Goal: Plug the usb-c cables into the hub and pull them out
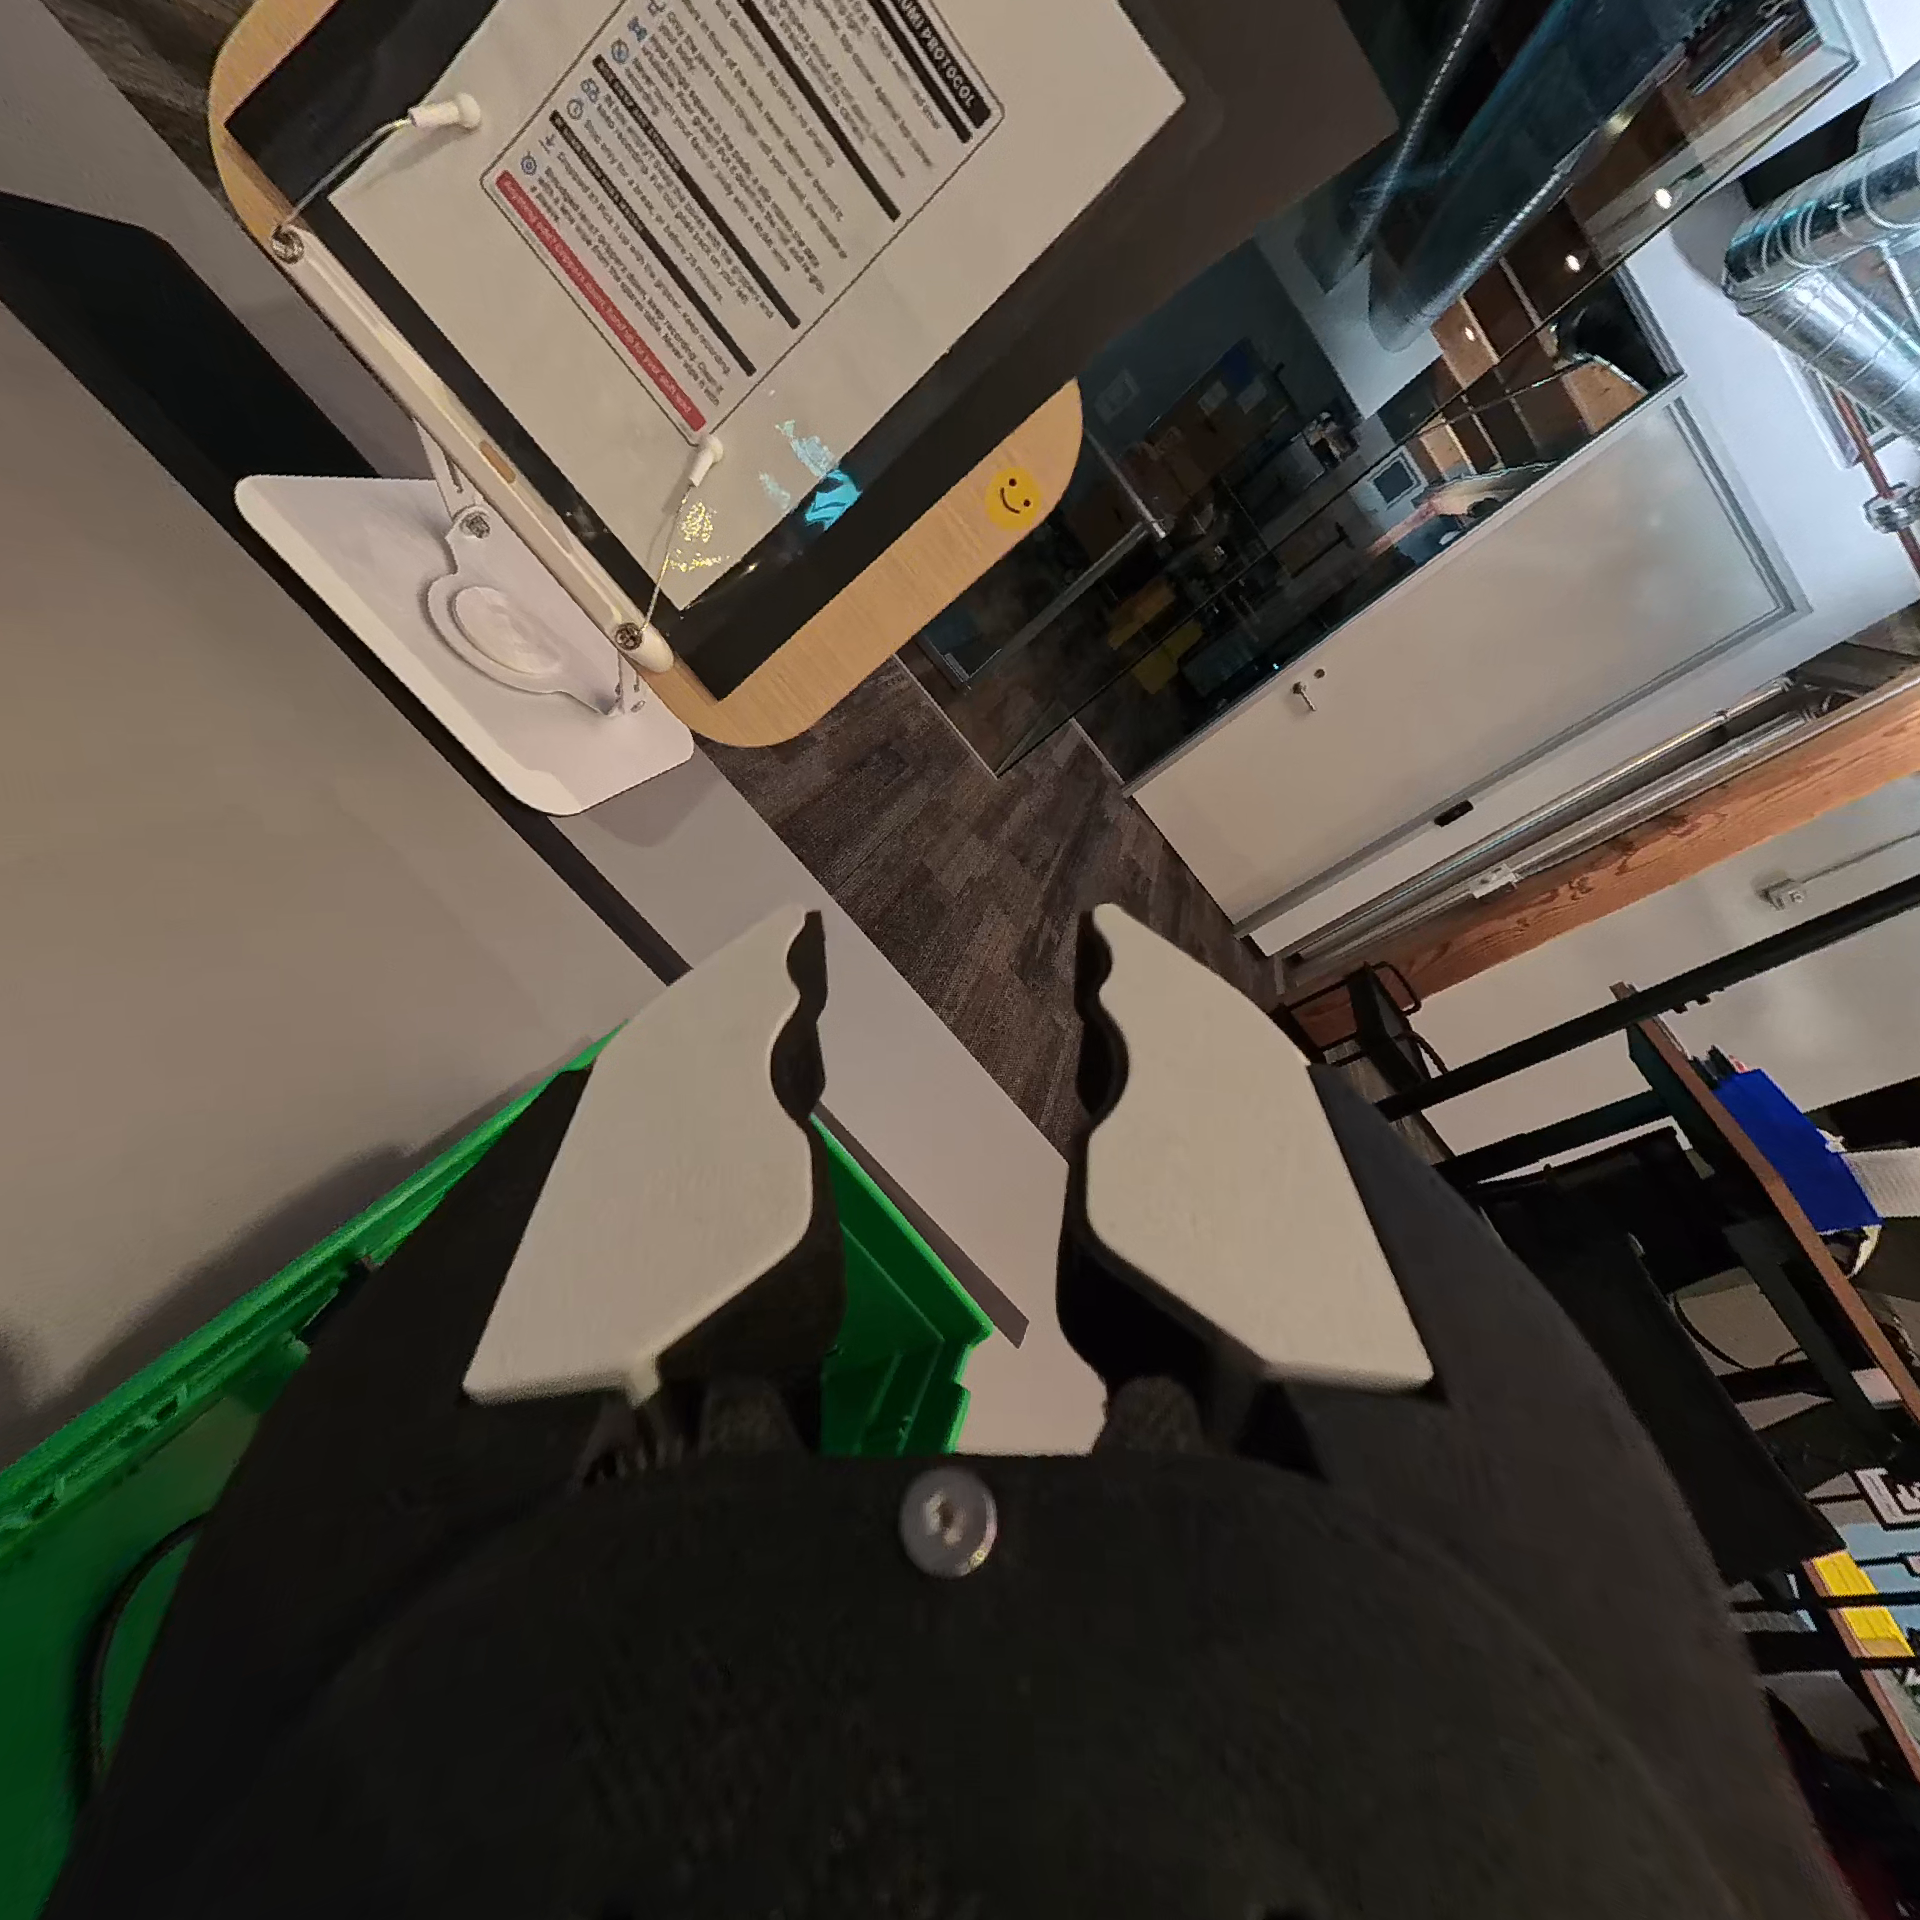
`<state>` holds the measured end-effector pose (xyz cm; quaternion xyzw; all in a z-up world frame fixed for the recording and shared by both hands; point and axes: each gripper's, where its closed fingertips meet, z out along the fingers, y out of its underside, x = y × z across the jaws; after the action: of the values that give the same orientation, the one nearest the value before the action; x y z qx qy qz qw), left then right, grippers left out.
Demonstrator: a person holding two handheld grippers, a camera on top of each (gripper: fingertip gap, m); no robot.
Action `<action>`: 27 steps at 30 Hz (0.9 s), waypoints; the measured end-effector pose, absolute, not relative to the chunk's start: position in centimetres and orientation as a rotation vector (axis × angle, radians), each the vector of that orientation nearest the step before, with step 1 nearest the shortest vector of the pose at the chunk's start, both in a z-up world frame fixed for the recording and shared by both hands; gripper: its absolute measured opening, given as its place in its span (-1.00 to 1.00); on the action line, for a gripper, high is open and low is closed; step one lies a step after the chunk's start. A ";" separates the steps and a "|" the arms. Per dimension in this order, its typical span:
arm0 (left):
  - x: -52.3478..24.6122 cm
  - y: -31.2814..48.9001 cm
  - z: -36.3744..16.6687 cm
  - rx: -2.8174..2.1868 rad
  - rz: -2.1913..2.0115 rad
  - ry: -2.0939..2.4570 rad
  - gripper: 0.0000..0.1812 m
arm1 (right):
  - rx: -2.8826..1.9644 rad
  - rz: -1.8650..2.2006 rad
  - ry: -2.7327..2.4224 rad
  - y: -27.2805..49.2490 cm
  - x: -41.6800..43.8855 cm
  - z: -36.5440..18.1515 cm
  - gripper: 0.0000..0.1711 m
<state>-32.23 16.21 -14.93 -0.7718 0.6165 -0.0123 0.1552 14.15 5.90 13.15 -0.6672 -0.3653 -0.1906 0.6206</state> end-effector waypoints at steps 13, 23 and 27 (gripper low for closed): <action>-34.5 16.8 -14.4 -2.175 0.295 1.758 -0.76 | -1.532 -0.437 -0.896 5.9 13.3 12.6 -0.46; -33.8 19.5 -6.8 -1.610 0.704 1.563 -0.76 | -1.508 -0.432 -0.898 5.6 12.9 13.1 -0.46; -34.0 19.7 -3.1 -1.474 0.798 1.466 -0.76 | -1.501 -0.425 -0.899 5.6 12.7 13.2 -0.46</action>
<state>-33.97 19.75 -3.15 -0.5940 0.5905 0.3217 0.4416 12.73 5.56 13.17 -0.6532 -0.3911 -0.1850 0.6215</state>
